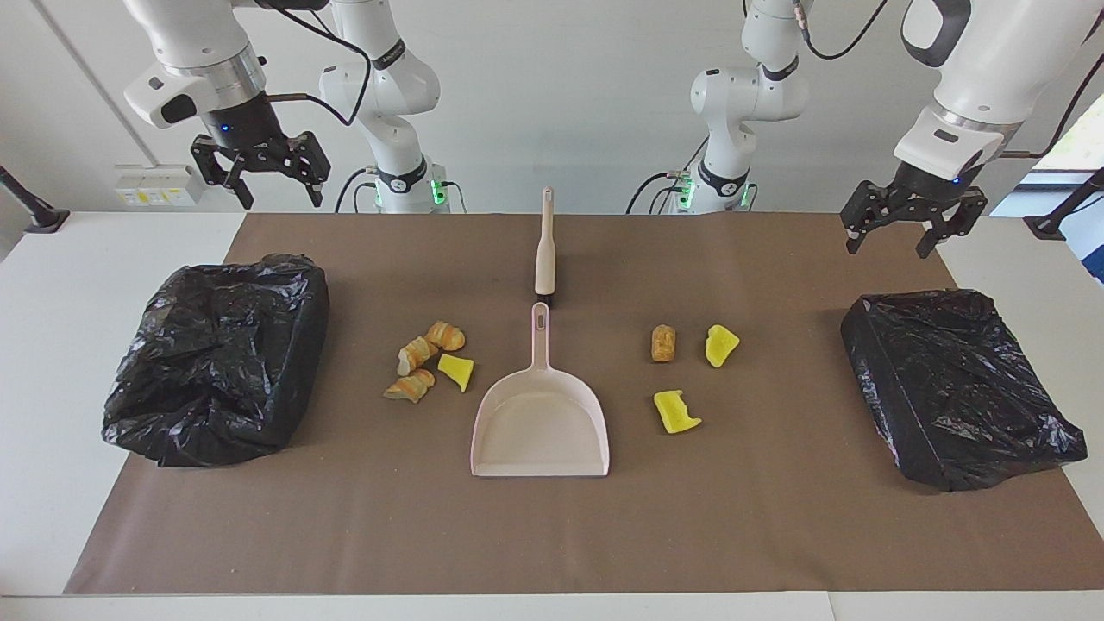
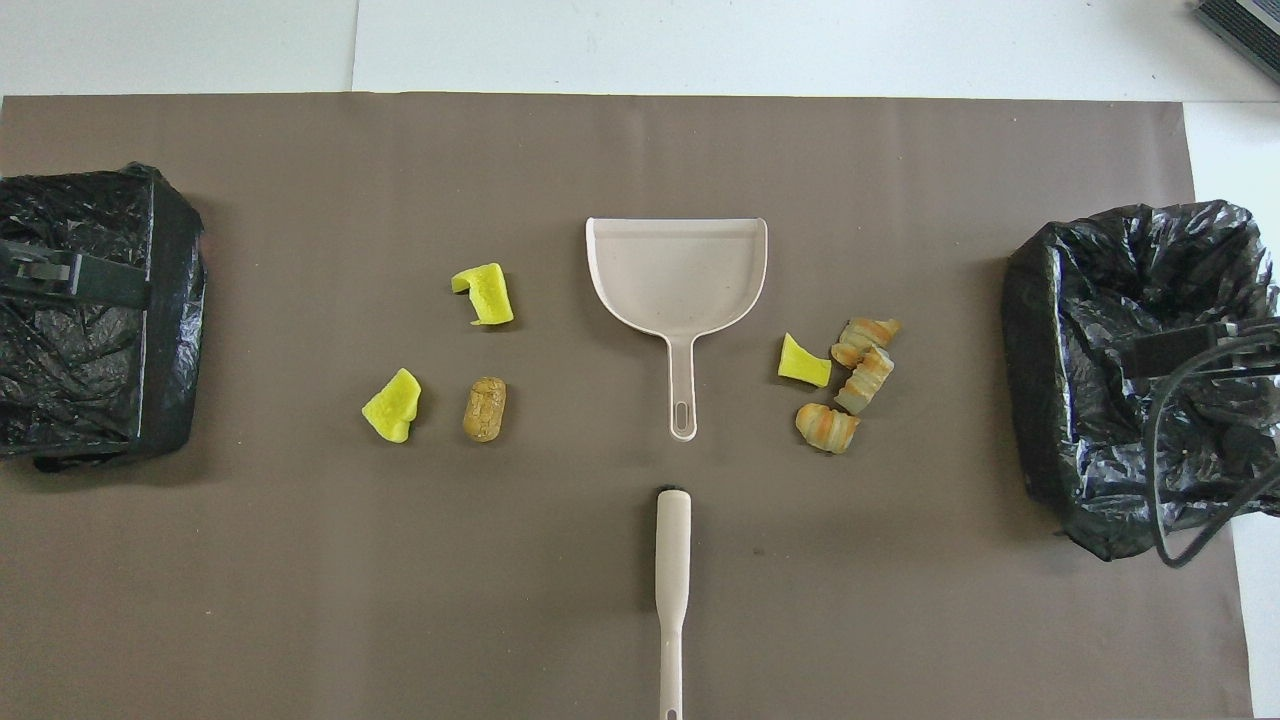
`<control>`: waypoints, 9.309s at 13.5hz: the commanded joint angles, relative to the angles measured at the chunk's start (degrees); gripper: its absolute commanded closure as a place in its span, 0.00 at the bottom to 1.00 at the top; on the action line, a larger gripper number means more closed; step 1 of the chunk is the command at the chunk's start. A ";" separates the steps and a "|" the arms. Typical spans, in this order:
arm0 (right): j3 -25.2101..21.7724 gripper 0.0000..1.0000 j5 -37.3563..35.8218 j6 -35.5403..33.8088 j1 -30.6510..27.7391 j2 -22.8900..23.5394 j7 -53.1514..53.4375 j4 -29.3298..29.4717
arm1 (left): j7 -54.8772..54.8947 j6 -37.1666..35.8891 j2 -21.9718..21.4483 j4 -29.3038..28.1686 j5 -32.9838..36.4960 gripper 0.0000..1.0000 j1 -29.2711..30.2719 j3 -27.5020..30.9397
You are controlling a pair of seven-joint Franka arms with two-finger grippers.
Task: Sweep and dump trash in bin
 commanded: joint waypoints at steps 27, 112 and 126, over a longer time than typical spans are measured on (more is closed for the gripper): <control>0.34 0.00 -0.50 -0.85 -0.22 -0.46 -1.90 -0.38 | 0.48 -0.99 -0.49 0.42 0.98 0.00 0.37 -0.14; 0.34 1.00 -4.46 29.47 18.50 25.56 -52.53 -7.41 | -59.47 39.79 -1.99 -44.93 -3.94 0.29 -60.81 -1.37; 0.86 1.00 -5.08 29.91 18.68 25.56 -52.80 -7.94 | -56.75 26.63 -6.72 -43.97 -6.67 1.00 -58.53 -0.76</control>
